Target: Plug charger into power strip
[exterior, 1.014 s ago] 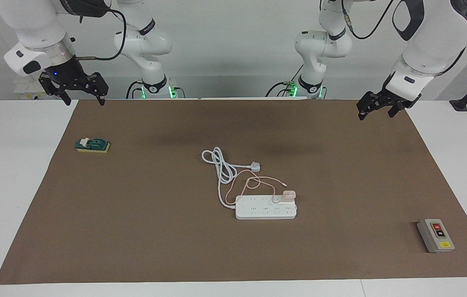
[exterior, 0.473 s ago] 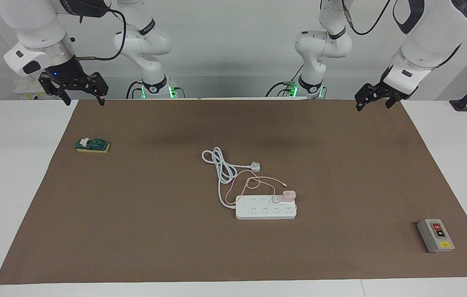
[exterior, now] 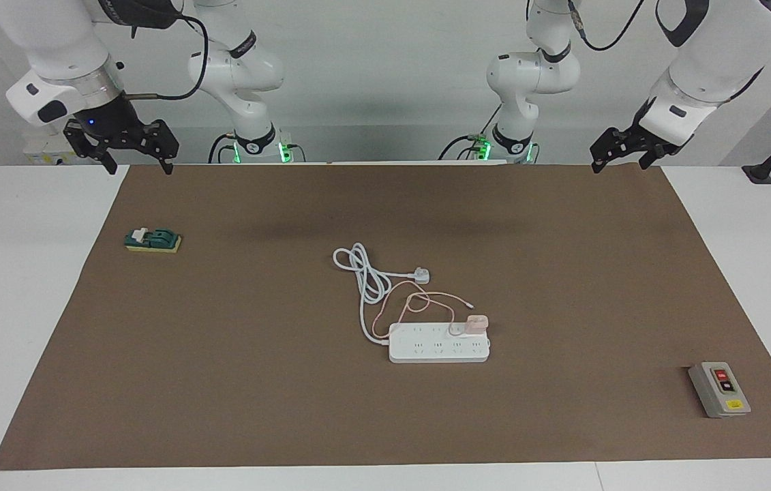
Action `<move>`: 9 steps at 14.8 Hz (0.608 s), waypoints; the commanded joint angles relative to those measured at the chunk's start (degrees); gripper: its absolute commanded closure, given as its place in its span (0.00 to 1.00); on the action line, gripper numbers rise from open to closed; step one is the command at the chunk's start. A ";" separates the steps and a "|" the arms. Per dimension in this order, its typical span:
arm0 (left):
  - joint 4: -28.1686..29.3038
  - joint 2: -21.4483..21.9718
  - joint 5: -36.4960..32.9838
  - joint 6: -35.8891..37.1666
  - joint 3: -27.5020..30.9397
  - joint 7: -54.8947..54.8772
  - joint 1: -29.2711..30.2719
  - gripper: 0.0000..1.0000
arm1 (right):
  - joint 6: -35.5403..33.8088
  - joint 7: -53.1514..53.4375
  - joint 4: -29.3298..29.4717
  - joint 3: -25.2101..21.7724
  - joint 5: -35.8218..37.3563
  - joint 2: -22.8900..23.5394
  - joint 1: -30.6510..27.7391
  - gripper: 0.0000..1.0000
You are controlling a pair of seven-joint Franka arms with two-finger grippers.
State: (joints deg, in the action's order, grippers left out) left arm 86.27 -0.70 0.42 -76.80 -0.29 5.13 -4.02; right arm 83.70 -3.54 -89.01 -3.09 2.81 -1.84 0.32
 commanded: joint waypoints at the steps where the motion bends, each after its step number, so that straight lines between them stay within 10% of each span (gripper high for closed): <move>1: 2.15 1.31 -0.77 -1.25 -0.94 -0.91 0.42 0.00 | 0.41 -1.47 -1.69 0.54 0.71 -1.50 -0.67 0.00; 9: 2.85 1.66 -0.77 -2.83 -1.64 -0.99 0.77 0.00 | 0.41 -1.39 -1.69 0.54 0.36 -1.50 -0.14 0.00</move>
State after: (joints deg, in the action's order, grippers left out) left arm 86.61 -0.69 0.42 -77.75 -1.00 4.97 -3.95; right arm 83.70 -3.54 -89.01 -2.86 2.81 -1.84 0.40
